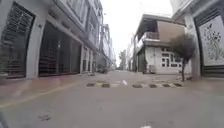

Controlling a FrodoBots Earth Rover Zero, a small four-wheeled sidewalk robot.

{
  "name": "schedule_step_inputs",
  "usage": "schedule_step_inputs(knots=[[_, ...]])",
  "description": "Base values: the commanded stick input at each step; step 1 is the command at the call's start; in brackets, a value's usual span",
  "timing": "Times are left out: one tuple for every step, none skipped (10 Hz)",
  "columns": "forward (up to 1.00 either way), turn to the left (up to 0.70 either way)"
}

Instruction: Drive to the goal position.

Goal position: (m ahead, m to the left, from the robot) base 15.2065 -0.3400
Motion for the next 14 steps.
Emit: schedule_step_inputs(knots=[[0.85, 0.0], [0.85, 0.0], [0.85, 0.0], [0.85, 0.0], [0.85, 0.0], [0.85, 0.0], [0.85, 0.0], [0.85, 0.0], [0.85, 0.0], [0.85, 0.0], [0.85, 0.0], [0.85, 0.0], [0.85, 0.0], [0.85, -0.1]])
